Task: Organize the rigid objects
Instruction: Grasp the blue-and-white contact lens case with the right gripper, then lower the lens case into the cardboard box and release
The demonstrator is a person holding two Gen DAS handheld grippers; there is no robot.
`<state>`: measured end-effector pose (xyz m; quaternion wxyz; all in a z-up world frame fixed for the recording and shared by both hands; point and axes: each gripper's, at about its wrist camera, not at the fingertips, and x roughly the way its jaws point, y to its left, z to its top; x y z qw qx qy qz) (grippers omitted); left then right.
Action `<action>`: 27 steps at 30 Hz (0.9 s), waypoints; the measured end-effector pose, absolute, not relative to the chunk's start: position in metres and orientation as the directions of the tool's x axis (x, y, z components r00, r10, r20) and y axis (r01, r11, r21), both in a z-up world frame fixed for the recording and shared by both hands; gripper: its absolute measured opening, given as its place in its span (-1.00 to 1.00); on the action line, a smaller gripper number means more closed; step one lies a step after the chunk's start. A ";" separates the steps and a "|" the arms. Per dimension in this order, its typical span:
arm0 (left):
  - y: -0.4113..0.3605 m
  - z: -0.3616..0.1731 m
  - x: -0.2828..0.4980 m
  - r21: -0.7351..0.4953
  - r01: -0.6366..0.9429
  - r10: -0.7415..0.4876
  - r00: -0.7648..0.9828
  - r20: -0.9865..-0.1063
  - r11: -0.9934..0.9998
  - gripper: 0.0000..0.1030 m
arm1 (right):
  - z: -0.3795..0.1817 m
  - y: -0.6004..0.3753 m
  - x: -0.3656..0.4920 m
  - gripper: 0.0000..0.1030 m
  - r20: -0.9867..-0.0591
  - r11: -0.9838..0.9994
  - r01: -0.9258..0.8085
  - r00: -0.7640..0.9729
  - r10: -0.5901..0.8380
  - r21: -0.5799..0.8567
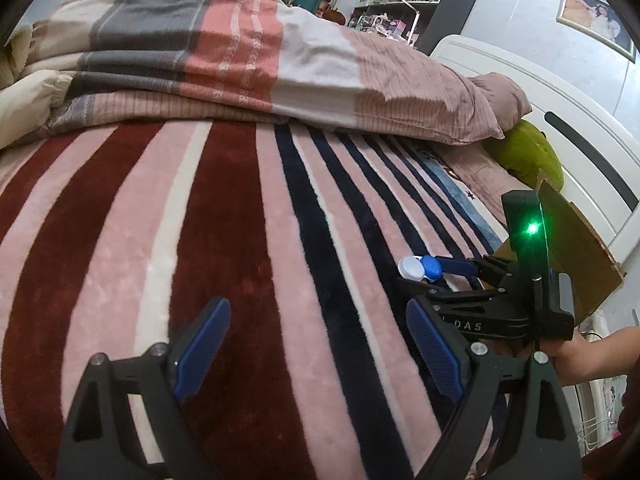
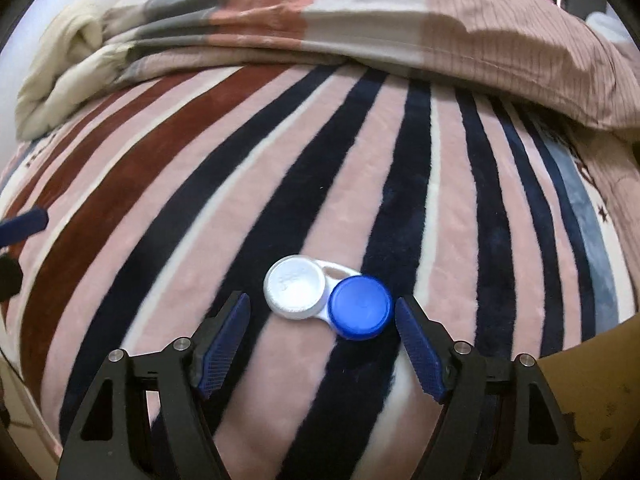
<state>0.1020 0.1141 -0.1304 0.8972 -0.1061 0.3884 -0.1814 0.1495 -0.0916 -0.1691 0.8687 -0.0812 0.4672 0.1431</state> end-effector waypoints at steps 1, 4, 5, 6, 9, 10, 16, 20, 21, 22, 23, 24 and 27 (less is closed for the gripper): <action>0.114 -0.131 0.102 -0.332 0.243 -0.408 0.631 -0.659 0.911 0.71 | -0.169 -0.092 0.151 0.41 -0.831 0.947 -0.321 0.528 0.176 -0.003; 0.113 -0.130 0.101 -0.332 0.243 -0.409 0.629 -0.661 0.911 0.71 | -0.168 -0.092 0.150 0.13 -0.819 0.946 -0.325 0.541 0.192 0.007; 0.111 -0.128 0.100 -0.333 0.245 -0.411 0.628 -0.661 0.910 0.71 | -0.168 -0.091 0.148 0.13 -0.814 0.945 -0.327 0.547 0.196 0.008; 0.111 -0.127 0.100 -0.335 0.247 -0.414 0.627 -0.660 0.909 0.71 | -0.165 -0.091 0.146 0.13 -0.806 0.942 -0.335 0.557 0.200 0.002; 0.105 -0.116 0.097 -0.348 0.268 -0.437 0.620 -0.651 0.898 0.71 | -0.155 -0.086 0.135 0.13 -0.782 0.926 -0.377 0.578 0.232 -0.005; 0.101 -0.111 0.096 -0.351 0.279 -0.447 0.618 -0.647 0.894 0.70 | -0.151 -0.084 0.132 0.13 -0.775 0.920 -0.392 0.582 0.247 -0.002; 0.069 -0.067 0.084 -0.418 0.364 -0.554 0.587 -0.590 0.832 0.61 | -0.097 -0.070 0.077 0.13 -0.693 0.817 -0.576 0.584 0.422 0.013; 0.034 -0.039 0.078 -0.424 0.436 -0.608 0.533 -0.588 0.794 -0.14 | -0.064 -0.078 0.050 0.13 -0.630 0.782 -0.624 0.603 0.489 0.010; 0.027 -0.032 0.077 -0.429 0.450 -0.621 0.529 -0.579 0.783 -0.31 | -0.055 -0.083 0.044 0.13 -0.609 0.778 -0.628 0.615 0.500 0.004; 0.015 -0.022 0.075 -0.436 0.469 -0.639 0.517 -0.569 0.768 -0.45 | -0.046 -0.088 0.038 0.13 -0.588 0.776 -0.630 0.629 0.509 -0.002; 0.005 -0.014 0.073 -0.433 0.482 -0.646 0.515 -0.563 0.762 -0.47 | -0.039 -0.094 0.033 0.13 -0.576 0.775 -0.632 0.637 0.512 -0.010; -0.005 -0.007 0.072 -0.418 0.494 -0.644 0.519 -0.562 0.763 -0.47 | -0.032 -0.101 0.030 0.13 -0.563 0.775 -0.631 0.645 0.517 -0.012; -0.032 0.009 0.070 -0.388 0.524 -0.645 0.518 -0.561 0.758 -0.48 | -0.016 -0.129 0.023 0.12 -0.526 0.792 -0.611 0.679 0.512 -0.018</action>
